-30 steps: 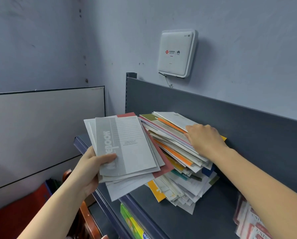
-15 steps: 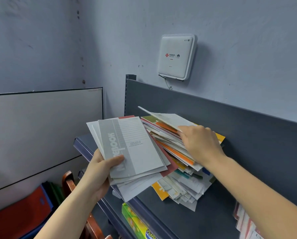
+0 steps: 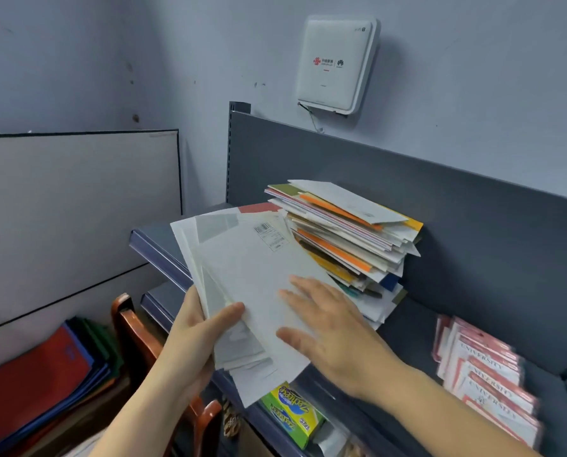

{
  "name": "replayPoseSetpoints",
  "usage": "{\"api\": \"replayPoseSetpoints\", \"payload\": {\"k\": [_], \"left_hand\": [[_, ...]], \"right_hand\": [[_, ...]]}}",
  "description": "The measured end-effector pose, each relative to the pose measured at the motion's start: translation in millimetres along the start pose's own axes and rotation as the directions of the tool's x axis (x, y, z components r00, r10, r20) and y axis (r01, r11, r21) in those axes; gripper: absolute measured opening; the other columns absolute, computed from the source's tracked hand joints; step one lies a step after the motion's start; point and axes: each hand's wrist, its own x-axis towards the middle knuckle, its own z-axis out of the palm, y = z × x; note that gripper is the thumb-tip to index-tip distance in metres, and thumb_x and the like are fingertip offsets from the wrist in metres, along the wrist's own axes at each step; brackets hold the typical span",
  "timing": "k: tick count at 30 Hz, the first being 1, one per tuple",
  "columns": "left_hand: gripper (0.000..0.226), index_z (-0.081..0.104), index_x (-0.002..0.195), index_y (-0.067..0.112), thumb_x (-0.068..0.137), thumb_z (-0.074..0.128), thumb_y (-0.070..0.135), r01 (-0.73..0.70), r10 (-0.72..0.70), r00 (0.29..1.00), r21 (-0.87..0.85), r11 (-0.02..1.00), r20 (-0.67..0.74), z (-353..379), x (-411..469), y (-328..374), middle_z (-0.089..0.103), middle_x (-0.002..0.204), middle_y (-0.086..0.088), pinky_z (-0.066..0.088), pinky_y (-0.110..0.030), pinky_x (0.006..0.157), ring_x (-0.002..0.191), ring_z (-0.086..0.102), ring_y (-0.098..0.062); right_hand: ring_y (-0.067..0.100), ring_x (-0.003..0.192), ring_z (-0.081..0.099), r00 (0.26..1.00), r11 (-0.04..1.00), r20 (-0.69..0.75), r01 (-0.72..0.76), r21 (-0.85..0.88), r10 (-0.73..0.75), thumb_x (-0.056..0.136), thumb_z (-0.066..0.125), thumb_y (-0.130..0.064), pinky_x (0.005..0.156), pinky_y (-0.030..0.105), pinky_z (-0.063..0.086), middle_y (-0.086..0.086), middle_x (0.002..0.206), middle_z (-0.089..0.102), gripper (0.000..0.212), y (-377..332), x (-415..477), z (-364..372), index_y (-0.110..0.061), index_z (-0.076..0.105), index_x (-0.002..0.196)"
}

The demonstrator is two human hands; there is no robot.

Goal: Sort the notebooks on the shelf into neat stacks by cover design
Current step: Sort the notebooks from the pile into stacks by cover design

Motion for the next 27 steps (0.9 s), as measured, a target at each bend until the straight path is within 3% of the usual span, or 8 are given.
{"api": "replayPoseSetpoints", "payload": {"k": [2,4,6,8,13,17,23,27], "left_hand": [[0.063,0.048,0.13,0.015,0.071,0.069,0.008,0.034,-0.033,0.998,-0.015,0.999,0.049,0.5,-13.3,-2.9,0.067,0.12,-0.012,0.058,-0.043,0.076,0.104,0.067,-0.035],[0.063,0.048,0.129,0.018,0.071,0.069,0.008,0.059,-0.058,0.993,-0.004,0.998,0.102,8.4,-28.7,-3.1,0.068,0.119,-0.012,0.058,-0.04,0.072,0.103,0.067,-0.036],[0.062,0.049,0.127,0.019,0.071,0.072,0.006,0.071,-0.073,0.988,0.022,0.997,0.138,23.6,-43.9,-4.7,0.069,0.116,-0.01,0.059,-0.039,0.07,0.1,0.069,-0.034],[0.062,0.05,0.125,0.021,0.072,0.076,0.005,0.084,-0.089,0.984,0.041,0.996,0.152,45.5,-59.3,-10.4,0.07,0.114,-0.008,0.059,-0.039,0.071,0.098,0.07,-0.032],[0.069,0.049,0.125,0.025,0.067,0.084,0.009,0.117,-0.141,0.971,0.132,0.984,0.193,121.4,-107.6,-52.8,0.07,0.113,-0.007,0.058,-0.044,0.078,0.098,0.07,-0.028],[0.052,0.052,0.124,0.019,0.075,0.069,0.009,0.172,-0.199,0.947,0.123,0.977,0.253,197.5,-161.4,-96.6,0.073,0.107,-0.008,0.059,-0.041,0.073,0.095,0.071,-0.03],[0.047,0.053,0.123,0.017,0.079,0.068,0.007,0.312,-0.359,0.831,0.179,0.933,0.424,309.3,-235.4,-153.9,0.072,0.107,-0.012,0.058,-0.042,0.068,0.093,0.071,-0.033],[0.039,0.055,0.12,0.011,0.084,0.066,0.002,0.353,-0.434,0.765,0.254,0.9,0.476,369.5,-266.4,-183.8,0.073,0.105,-0.014,0.056,-0.049,0.079,0.093,0.07,-0.035]], "right_hand": [[0.008,0.142,0.013,0.986,0.981,-0.077,-0.135,0.139,0.147,0.091,0.04,-0.058,0.117,0.034,0.02,-0.014,0.155,0.013,0.07,14.2,-6.1,-1.8,-0.031,0.015,0.15],[0.006,0.131,0.038,0.956,0.891,-0.069,-0.237,0.388,0.284,0.087,0.054,-0.054,0.107,0.035,0.039,-0.014,0.144,0.036,0.065,29.8,-18.3,-7.0,-0.031,0.028,0.142],[-0.002,0.106,0.057,0.944,0.79,0.007,-0.281,0.545,0.33,0.087,0.06,-0.046,0.085,0.023,0.051,-0.021,0.117,0.058,0.042,41.8,-38.3,-11.0,-0.034,0.045,0.124],[-0.001,0.096,0.06,0.933,0.766,0.029,-0.312,0.561,0.359,0.089,0.06,-0.042,0.076,0.019,0.051,-0.019,0.107,0.062,0.031,51.5,-66.4,-14.2,-0.034,0.05,0.117],[0.011,0.096,0.064,0.853,0.687,0.003,-0.423,0.591,0.522,0.087,0.065,-0.037,0.084,0.037,0.055,-0.01,0.108,0.066,0.032,89.0,-170.6,-21.1,-0.027,0.055,0.115],[0.007,0.092,0.064,0.721,0.573,-0.041,-0.514,0.638,0.692,0.08,0.074,-0.027,0.08,0.032,0.054,-0.013,0.104,0.065,0.033,119.0,-279.6,-43.3,-0.028,0.055,0.107],[0.017,0.089,0.062,0.493,0.407,-0.052,-0.65,0.642,0.869,0.087,0.066,-0.024,0.068,0.029,0.048,-0.003,0.1,0.061,0.017,164.5,-442.7,-66.5,-0.017,0.053,0.095],[0.02,0.075,0.056,0.319,0.313,-0.125,-0.653,0.689,0.94,0.092,0.057,-0.018,0.06,0.03,0.041,0.004,0.094,0.059,0.01,189.7,-530.3,-89.8,-0.012,0.05,0.09]]}}
